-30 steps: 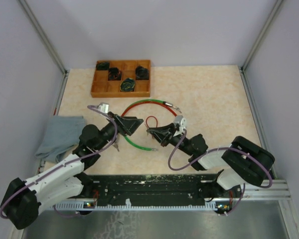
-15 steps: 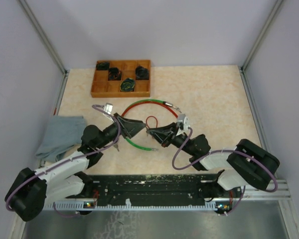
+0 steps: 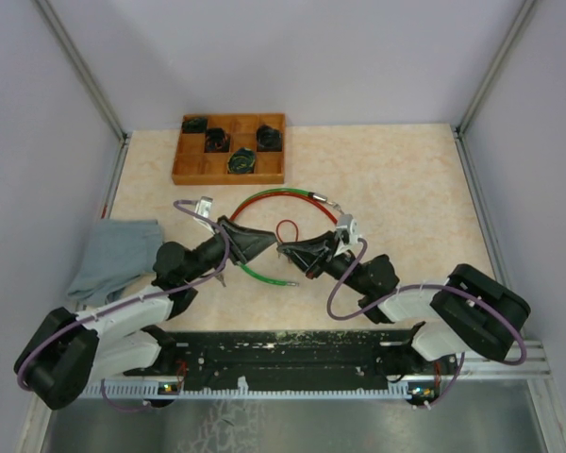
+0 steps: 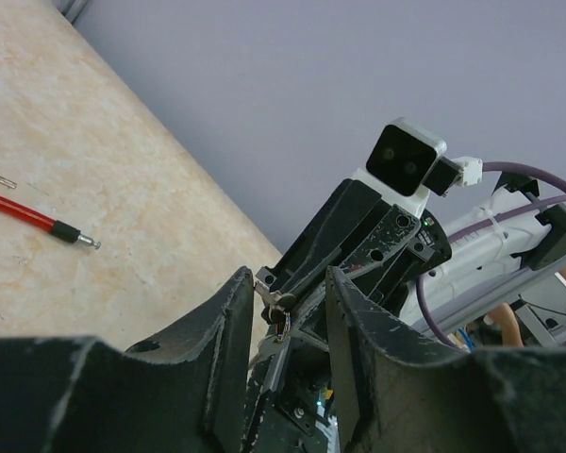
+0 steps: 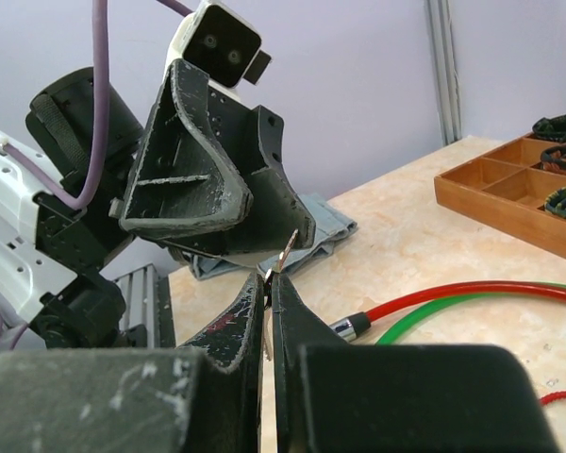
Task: Unlock with the key
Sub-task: Pick up the key from the center of the board.
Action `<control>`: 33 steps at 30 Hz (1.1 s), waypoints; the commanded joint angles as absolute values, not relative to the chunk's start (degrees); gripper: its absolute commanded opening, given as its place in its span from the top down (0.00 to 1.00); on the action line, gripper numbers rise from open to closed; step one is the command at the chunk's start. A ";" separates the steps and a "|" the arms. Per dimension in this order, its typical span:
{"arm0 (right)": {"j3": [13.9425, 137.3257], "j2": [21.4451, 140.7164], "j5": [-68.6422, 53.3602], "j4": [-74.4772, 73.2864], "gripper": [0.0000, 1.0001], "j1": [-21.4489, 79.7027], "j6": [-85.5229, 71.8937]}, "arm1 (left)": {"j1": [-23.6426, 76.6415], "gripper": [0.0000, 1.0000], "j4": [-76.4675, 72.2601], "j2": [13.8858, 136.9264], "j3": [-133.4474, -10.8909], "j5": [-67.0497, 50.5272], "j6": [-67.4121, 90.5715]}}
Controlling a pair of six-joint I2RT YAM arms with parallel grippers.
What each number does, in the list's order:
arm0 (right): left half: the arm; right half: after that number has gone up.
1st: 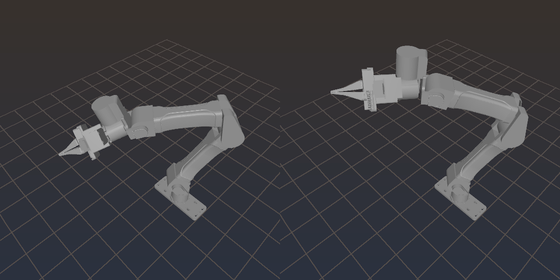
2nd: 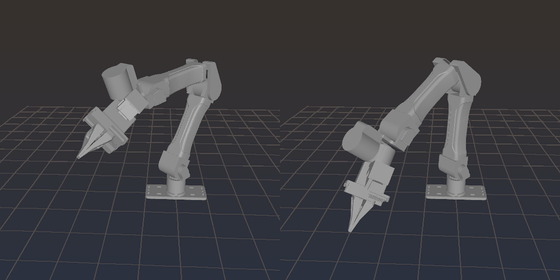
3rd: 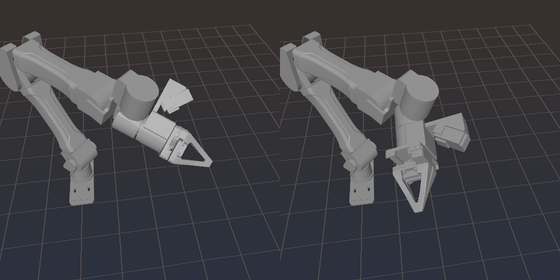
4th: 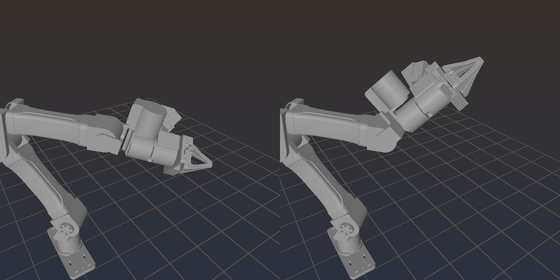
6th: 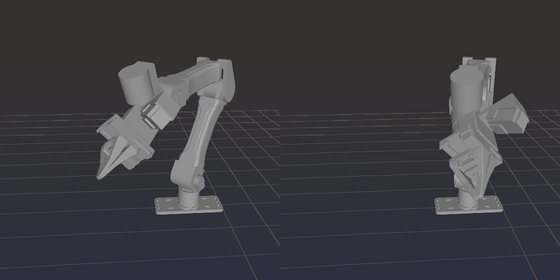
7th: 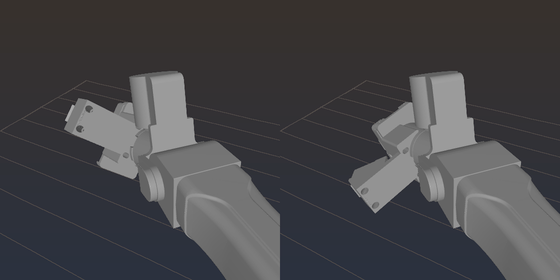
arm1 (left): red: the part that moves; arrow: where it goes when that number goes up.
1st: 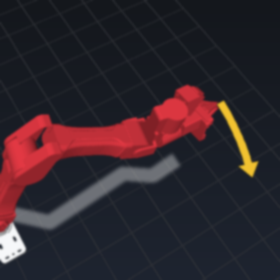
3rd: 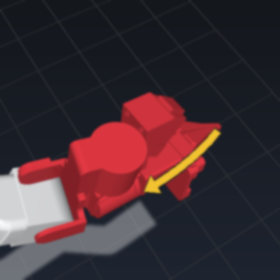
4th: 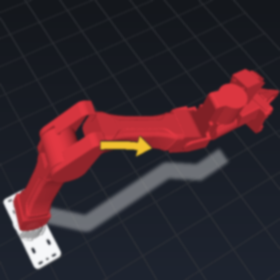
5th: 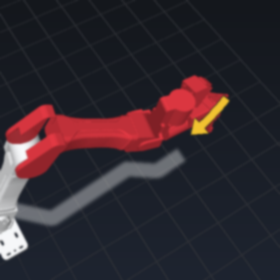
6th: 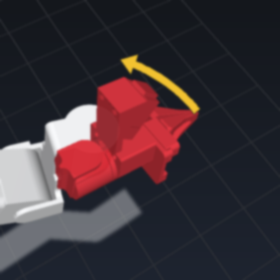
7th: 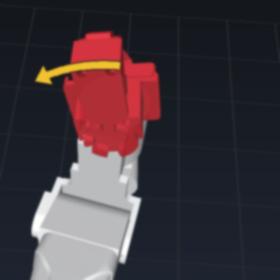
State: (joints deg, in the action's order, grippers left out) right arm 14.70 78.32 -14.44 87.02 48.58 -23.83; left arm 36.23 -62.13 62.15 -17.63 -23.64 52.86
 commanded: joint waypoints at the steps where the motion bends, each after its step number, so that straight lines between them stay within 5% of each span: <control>1: 17.15 77.43 -14.48 99.05 1.00 48.14 -26.74 | 35.96 0.59 -66.39 62.94 -17.55 -25.25 53.80; 7: 18.18 77.34 -15.39 98.99 1.00 48.17 -28.98 | 35.95 0.61 -69.41 64.86 -17.17 -25.91 55.41; 22: 18.32 78.31 -16.45 99.04 1.00 48.17 -31.76 | 35.96 0.98 -70.83 61.07 -15.38 -23.76 54.09; 26: 18.49 78.74 -17.36 98.94 1.00 48.21 -32.19 | 36.00 1.00 -69.28 60.21 -15.75 -23.65 52.42; 30: 16.02 76.12 -17.13 98.81 0.77 47.17 -30.36 | 35.95 1.00 -60.62 57.53 -17.72 -23.77 46.32; 33: 15.40 73.82 -20.49 96.23 0.71 43.61 -33.97 | 35.95 1.00 -51.42 54.57 -20.29 -23.51 39.39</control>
State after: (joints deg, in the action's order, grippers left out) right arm 16.10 77.67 -17.10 87.07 47.40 -30.98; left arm 36.21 -61.14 58.11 -16.51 -24.01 48.97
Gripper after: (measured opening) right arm 0.264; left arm 0.005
